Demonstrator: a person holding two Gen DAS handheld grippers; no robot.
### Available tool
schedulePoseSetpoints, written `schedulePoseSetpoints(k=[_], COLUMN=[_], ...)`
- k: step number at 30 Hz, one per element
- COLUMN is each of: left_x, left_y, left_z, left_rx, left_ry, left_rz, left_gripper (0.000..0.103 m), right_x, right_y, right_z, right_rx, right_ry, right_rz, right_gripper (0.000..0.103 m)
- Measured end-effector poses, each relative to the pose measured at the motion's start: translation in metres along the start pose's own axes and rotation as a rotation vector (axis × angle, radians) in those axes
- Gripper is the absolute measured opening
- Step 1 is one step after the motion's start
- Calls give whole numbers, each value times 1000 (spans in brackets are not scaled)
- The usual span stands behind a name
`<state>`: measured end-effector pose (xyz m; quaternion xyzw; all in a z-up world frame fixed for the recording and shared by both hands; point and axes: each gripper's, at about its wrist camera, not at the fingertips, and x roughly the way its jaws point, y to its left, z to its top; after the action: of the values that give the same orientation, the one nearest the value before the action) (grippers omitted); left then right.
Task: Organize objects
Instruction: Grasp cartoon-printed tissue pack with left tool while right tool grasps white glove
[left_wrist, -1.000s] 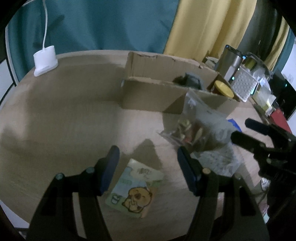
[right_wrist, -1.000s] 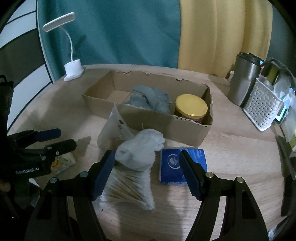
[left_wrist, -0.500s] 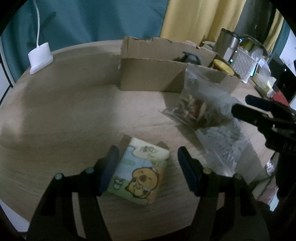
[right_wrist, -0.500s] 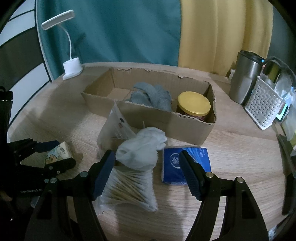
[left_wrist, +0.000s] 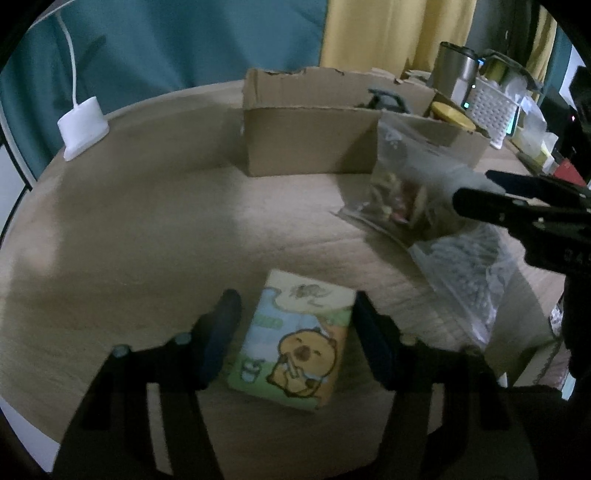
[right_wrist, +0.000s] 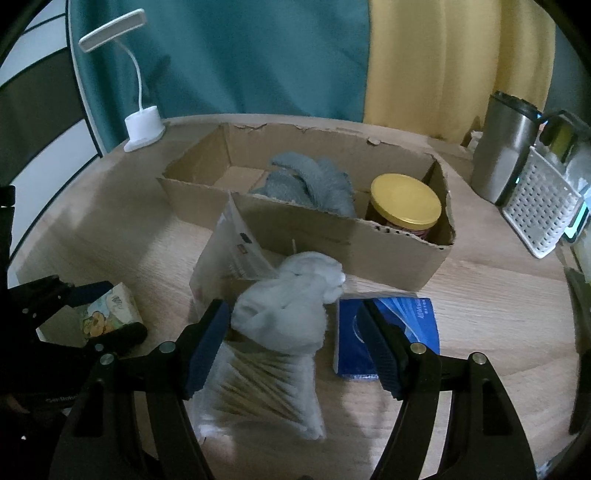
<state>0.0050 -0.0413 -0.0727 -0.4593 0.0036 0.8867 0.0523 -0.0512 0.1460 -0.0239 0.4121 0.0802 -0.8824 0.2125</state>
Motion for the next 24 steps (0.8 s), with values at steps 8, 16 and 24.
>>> schedulePoseSetpoints(k=[8,16,24], left_x=[0,-2,-6], left_y=[5,1,0], left_z=[6,11,14], left_rx=[-15,-21,-23], left_ry=[2,-7,-23], left_rz=[-15,-24,-31], left_gripper=[49,49,49], right_x=[12,19,13], right_y=[0,-1,0], right_z=[4,3,2], right_rx=[5,7,-6], right_ry=[29,60,47], right_rz=[32,59,68], right_gripper=[74,52,37])
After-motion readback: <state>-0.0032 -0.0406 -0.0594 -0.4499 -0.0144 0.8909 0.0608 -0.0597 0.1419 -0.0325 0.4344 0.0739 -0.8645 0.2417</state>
